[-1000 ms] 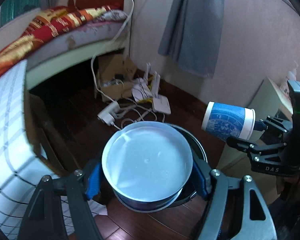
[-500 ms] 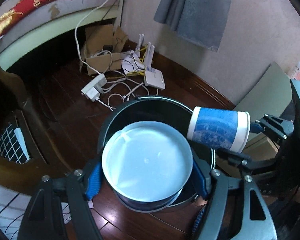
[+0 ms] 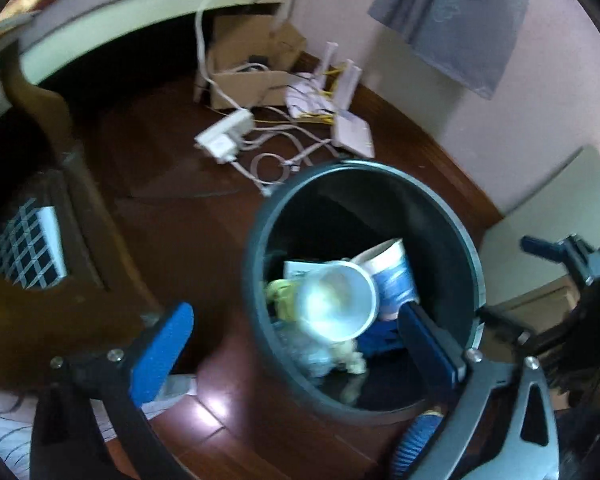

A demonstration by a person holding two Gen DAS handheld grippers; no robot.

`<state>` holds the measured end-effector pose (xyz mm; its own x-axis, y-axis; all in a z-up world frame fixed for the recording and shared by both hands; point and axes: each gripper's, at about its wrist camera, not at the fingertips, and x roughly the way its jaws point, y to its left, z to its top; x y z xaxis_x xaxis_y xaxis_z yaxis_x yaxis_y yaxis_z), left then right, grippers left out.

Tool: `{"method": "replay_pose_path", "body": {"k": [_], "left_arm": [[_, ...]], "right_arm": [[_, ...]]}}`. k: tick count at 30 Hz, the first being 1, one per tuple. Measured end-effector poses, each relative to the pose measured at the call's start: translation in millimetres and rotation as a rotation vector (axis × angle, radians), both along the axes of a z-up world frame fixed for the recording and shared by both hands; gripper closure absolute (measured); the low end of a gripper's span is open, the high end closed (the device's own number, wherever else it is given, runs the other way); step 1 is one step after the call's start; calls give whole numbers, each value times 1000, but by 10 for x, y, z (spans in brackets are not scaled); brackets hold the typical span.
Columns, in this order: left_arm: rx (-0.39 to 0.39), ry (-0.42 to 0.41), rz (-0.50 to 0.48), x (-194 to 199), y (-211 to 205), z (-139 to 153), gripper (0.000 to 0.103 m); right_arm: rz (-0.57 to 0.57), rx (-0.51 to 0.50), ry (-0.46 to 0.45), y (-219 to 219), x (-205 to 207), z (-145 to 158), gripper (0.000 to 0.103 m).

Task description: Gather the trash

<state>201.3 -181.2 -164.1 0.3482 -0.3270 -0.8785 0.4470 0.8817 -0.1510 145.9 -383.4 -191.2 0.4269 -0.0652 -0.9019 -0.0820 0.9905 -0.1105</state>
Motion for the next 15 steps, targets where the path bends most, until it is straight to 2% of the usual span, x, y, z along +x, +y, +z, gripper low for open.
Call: {"method": "replay_pose_path", "body": {"k": [6,15], "left_arm": [[38,-61,45,-118,116,-8,0],[51,-100,58,-238,191,173,0]], "right_arm": [[-49,48,6,-33,13,6,0],[-13,54,-17,145,56,129,0]]}}
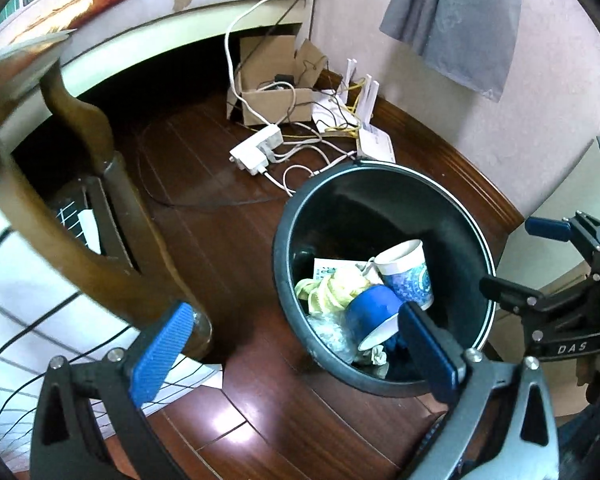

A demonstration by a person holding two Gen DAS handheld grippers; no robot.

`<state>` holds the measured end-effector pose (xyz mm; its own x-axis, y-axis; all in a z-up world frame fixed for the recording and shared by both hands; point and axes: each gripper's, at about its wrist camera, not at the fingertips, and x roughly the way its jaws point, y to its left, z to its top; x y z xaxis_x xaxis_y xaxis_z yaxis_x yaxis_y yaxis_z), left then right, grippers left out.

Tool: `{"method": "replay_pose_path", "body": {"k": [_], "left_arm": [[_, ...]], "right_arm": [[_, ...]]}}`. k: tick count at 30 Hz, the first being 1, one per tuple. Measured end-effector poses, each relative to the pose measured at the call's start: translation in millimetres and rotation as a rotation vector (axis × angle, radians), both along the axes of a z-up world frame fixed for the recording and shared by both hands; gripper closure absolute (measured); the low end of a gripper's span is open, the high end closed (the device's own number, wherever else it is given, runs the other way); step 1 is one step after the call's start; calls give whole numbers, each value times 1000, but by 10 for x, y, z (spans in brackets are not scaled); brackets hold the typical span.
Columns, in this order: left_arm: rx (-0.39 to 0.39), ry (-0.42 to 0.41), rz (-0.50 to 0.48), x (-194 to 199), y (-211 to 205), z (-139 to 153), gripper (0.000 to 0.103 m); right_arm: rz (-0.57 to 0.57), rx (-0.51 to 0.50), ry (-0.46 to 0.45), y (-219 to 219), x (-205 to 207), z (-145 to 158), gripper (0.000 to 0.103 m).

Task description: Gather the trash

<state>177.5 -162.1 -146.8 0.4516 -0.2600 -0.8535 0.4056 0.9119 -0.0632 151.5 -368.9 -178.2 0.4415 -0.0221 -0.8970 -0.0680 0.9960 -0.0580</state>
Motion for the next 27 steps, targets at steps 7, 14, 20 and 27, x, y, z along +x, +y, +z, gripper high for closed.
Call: {"method": "replay_pose_path", "body": {"k": [7,14,20,27], "left_arm": [[1,-55,16,-209,105,281,0],[24,-144,48,-469,330,673,0],[26,-206,71,-690,582,1001,0],[29,-291,94,-1024,777,1418,0]], "right_arm": [[10,26,-45,162,-114,275,0],[-8,42,-114,433,-373,684,0],[-15,58,-161,637,-567,1043,0],[-23,82,-237,871,-914,1568,0]]}}
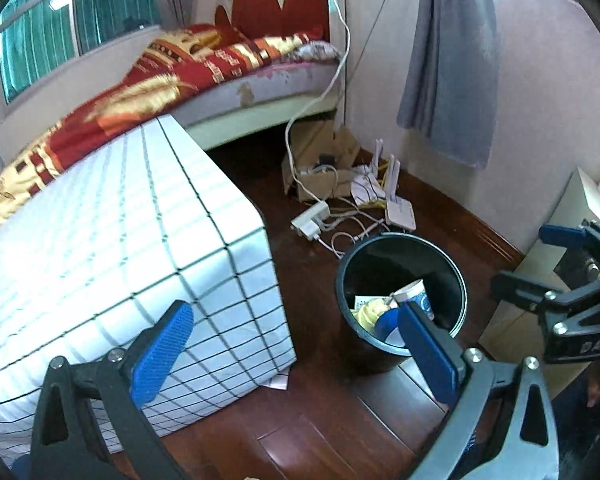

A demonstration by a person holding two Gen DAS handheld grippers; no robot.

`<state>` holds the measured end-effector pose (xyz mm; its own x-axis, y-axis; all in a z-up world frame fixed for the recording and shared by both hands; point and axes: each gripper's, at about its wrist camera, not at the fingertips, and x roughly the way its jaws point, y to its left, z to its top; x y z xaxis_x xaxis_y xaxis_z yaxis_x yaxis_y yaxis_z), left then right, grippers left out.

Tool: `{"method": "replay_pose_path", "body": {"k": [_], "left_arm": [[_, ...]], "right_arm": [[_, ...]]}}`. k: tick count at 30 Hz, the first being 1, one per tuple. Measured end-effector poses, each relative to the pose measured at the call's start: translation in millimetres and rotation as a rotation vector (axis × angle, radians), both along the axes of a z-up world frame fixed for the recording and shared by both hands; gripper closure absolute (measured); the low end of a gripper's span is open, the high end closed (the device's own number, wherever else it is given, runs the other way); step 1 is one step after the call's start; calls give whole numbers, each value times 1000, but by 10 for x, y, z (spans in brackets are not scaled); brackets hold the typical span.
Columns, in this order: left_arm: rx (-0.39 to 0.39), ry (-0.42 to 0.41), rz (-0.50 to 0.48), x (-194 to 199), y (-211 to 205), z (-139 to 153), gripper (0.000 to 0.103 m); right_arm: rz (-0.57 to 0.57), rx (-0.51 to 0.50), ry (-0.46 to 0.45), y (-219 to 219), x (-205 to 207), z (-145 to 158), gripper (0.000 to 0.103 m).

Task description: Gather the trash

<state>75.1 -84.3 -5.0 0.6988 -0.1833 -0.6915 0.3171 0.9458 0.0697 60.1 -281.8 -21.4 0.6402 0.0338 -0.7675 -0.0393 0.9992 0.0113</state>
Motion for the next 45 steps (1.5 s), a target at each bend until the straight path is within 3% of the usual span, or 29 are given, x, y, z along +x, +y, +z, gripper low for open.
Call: {"method": "replay_pose_path", "body": {"k": [8,19,30,45], "left_arm": [[-40,-100,3,-558,313,517,0],[-97,-214,72,-1033,609,939,0],[-111,-259,57,-1044,590,1018,0],[-126,-253,41,-1110,563,1040,0]], "right_arm": [[2,-46,-166,332,-570,765,0],[14,-72,-301,571,-1117,1315,0],[-19,-63,-338,503,-1202,1465,0],[-32,-57,-339,478,-1272,1468,0]]}}
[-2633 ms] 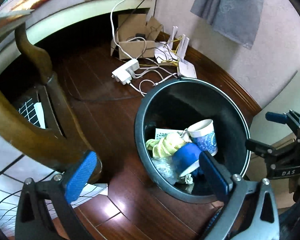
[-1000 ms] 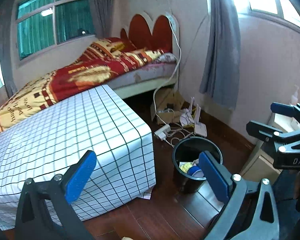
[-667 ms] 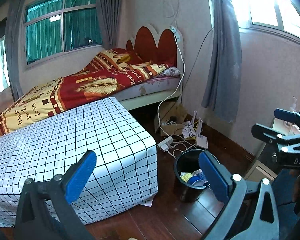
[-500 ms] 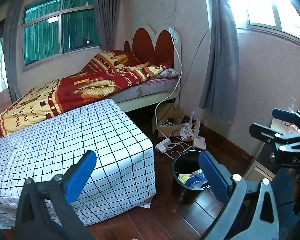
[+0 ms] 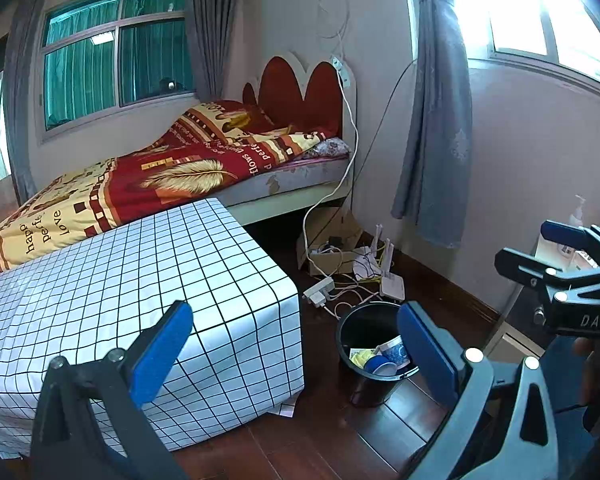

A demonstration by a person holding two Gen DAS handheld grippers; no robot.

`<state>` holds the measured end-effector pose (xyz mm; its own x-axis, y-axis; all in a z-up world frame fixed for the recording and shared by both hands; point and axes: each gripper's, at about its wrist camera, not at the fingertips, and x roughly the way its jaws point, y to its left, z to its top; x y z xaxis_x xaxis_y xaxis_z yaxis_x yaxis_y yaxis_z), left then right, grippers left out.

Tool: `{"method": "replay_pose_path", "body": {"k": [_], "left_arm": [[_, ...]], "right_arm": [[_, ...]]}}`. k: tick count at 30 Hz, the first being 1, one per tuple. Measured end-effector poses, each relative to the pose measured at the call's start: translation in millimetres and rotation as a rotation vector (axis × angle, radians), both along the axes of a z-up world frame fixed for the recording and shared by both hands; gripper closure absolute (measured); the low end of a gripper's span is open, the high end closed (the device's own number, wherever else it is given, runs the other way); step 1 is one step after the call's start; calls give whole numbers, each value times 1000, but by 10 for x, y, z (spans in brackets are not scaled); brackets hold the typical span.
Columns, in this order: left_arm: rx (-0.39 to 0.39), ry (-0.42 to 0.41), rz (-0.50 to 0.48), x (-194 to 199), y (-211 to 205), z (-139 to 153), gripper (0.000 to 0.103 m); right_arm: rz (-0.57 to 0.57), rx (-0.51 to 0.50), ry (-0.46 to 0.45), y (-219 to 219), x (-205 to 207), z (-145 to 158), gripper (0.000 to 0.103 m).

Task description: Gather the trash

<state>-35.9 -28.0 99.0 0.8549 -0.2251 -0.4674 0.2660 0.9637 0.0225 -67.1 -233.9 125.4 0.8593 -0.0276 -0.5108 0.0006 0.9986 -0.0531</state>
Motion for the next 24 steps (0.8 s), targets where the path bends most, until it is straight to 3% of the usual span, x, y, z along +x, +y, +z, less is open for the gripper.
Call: {"method": "replay_pose_path", "body": {"k": [24], "left_arm": [[3,4,-16,-7,-18,43,0]], "right_arm": [[3,1,2,6,-1,7,0]]}}
